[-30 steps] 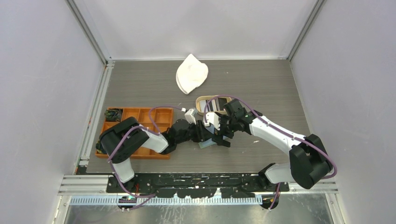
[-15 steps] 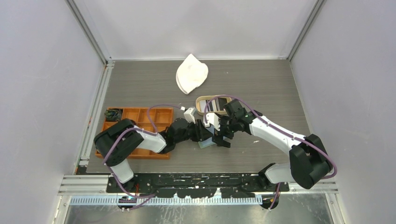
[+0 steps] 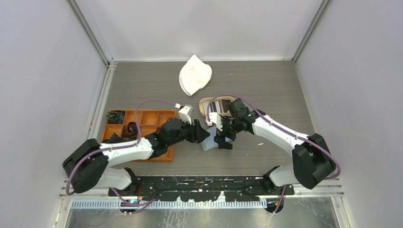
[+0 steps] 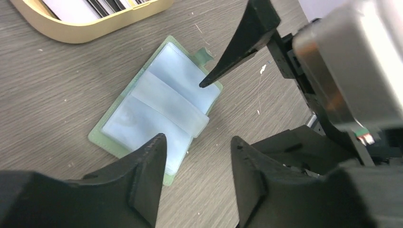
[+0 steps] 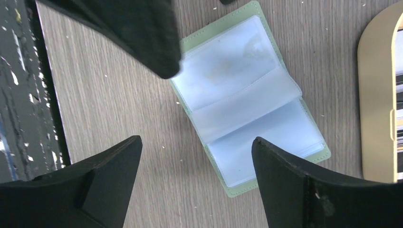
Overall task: Put the credit cards into the card holder
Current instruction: Open the card holder at the center of the board.
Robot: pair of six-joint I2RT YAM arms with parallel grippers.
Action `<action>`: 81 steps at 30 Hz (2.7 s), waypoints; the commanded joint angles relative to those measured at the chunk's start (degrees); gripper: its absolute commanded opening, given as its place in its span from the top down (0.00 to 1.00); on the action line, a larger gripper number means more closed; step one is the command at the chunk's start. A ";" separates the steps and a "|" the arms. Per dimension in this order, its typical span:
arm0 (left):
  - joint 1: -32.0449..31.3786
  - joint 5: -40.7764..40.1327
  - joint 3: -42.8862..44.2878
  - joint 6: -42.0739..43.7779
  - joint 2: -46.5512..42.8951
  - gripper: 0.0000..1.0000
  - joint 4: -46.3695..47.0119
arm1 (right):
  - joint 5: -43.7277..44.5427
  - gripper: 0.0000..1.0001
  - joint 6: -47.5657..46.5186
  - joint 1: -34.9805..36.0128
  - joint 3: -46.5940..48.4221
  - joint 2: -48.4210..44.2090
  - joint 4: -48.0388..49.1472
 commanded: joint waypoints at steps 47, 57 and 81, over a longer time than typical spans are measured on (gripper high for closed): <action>0.64 -2.52 -7.80 -12.17 7.40 0.58 14.78 | -9.15 0.92 44.79 -7.39 11.77 19.49 3.39; 0.66 -3.23 -8.10 -12.26 7.62 0.61 16.80 | -5.79 0.83 27.74 -6.31 10.29 9.55 0.32; 0.72 -6.13 -14.13 -5.49 -6.38 0.59 7.62 | 23.92 0.14 -1.23 14.19 -9.14 0.78 25.86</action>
